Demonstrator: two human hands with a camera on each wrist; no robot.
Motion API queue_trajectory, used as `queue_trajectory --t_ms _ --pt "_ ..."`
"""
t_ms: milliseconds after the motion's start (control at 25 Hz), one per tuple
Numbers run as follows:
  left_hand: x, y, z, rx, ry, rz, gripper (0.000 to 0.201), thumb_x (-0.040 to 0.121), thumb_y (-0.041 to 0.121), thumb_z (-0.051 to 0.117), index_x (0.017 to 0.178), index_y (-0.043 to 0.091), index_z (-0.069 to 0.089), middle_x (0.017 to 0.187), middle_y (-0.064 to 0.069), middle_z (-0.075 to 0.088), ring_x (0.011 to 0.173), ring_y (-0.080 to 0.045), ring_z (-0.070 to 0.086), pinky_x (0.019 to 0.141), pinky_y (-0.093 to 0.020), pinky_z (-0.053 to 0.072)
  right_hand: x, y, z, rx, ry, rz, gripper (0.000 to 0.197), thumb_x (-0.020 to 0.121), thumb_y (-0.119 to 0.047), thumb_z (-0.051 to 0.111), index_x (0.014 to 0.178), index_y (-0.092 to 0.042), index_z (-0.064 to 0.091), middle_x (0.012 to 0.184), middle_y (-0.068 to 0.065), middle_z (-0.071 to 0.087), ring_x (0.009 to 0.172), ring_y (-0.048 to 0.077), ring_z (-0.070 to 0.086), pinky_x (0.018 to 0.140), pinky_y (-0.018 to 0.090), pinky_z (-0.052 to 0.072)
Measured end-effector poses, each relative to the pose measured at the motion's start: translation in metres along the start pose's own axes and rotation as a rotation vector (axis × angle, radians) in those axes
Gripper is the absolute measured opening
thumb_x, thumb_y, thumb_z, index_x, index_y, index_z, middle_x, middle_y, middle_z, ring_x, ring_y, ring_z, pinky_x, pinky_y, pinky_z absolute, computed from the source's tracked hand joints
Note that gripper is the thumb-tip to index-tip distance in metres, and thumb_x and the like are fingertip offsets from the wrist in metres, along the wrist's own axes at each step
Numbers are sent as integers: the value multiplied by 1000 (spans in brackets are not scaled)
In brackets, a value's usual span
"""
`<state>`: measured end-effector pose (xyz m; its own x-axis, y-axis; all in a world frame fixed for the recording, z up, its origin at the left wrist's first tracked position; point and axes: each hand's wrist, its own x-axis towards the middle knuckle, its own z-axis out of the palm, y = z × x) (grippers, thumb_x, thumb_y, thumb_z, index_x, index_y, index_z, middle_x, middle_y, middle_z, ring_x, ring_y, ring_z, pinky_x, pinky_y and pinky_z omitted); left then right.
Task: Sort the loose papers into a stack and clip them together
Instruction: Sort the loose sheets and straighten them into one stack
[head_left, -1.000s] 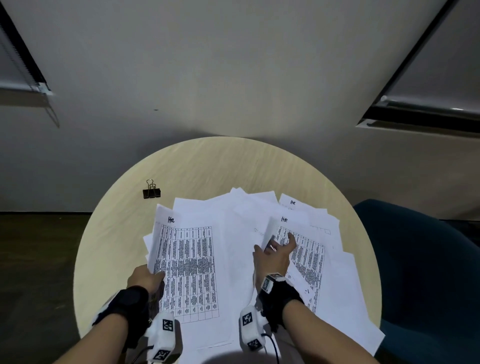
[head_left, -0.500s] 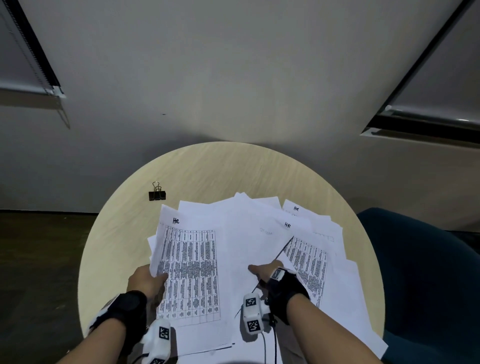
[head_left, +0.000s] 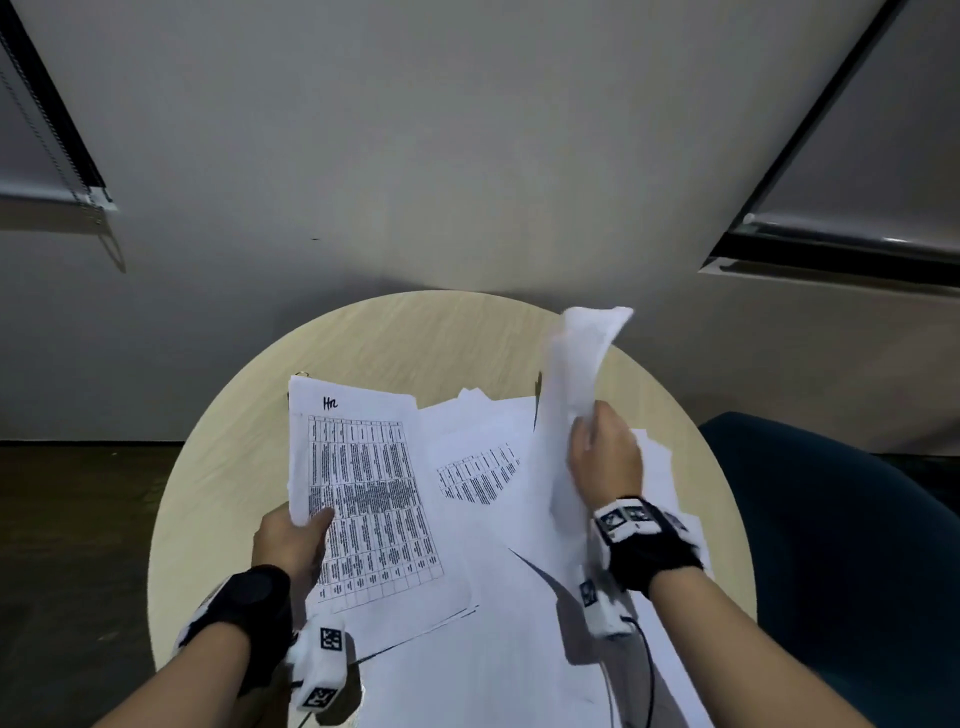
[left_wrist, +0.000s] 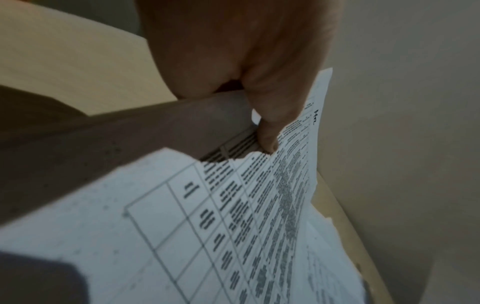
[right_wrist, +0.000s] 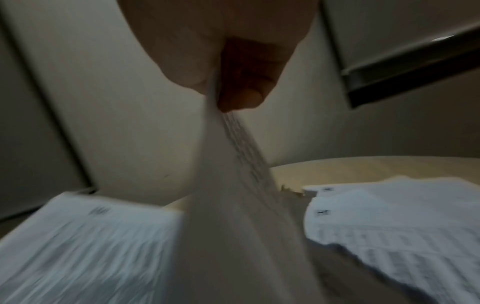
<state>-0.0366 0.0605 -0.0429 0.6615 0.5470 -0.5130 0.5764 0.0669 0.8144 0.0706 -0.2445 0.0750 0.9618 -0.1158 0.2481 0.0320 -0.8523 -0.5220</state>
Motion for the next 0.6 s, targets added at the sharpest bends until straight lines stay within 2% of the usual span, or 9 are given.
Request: queue_trajectory --t_ms 80,120,160,240,280,360,440,520,600 --pt "-8 9 15 -34 -63 46 21 88 18 64 77 8 49 53 -9 43 44 -18 36 48 -27 32 -23 -30 21 -53 -218 -202 18 97 -15 43 102 -4 56 94 19 66 81 34 62 64 37 42" --pt "-14 15 20 -34 -95 88 17 89 19 63 81 9 53 57 -6 48 48 -19 40 52 -25 33 -37 -44 37 -85 -349 -257 20 98 -15 41 103 -4 57 94 18 67 78 31 62 62 33 43" --pt "-20 21 23 -25 -123 138 11 90 20 62 89 11 57 65 -5 55 54 -19 47 55 -25 35 -52 -56 53 -108 -471 -281 21 98 -13 40 105 -3 57 96 18 67 77 28 62 63 33 46" --pt "-32 32 26 -13 -178 196 14 93 21 60 103 12 61 85 -3 65 69 -13 58 58 -23 40 -76 -76 82 -117 -644 -257 22 97 -11 42 109 -1 58 101 21 66 86 32 65 73 39 54" --pt "-35 35 28 -35 -208 192 15 95 23 57 103 12 62 85 -2 64 69 -9 57 57 -19 40 -85 -83 94 -109 -696 -221 23 96 -11 43 109 0 58 103 23 65 92 36 64 77 41 54" --pt "-39 41 26 -23 -257 138 30 98 38 46 85 14 57 67 1 51 56 -10 45 50 -21 32 -96 -96 109 -92 -762 -224 24 95 -16 46 108 0 57 107 25 63 99 39 61 81 41 50" --pt "-37 39 24 5 -315 86 44 96 49 44 73 13 53 57 1 44 49 -14 35 45 -22 28 -102 -101 116 -29 -832 -296 25 93 -24 49 105 -4 59 103 24 65 97 39 61 79 41 49" --pt "-31 30 23 -29 -282 64 38 92 41 57 75 7 59 50 2 52 45 -13 40 42 -20 31 -103 -97 115 101 -916 -298 29 91 -31 51 110 -11 61 102 17 69 94 34 64 80 37 51" --pt "-21 16 24 0 -159 33 21 90 21 59 77 6 62 46 3 55 42 -15 44 42 -19 35 -95 -79 110 180 -968 -203 34 92 -34 51 121 -17 60 110 10 70 95 22 65 83 29 50"
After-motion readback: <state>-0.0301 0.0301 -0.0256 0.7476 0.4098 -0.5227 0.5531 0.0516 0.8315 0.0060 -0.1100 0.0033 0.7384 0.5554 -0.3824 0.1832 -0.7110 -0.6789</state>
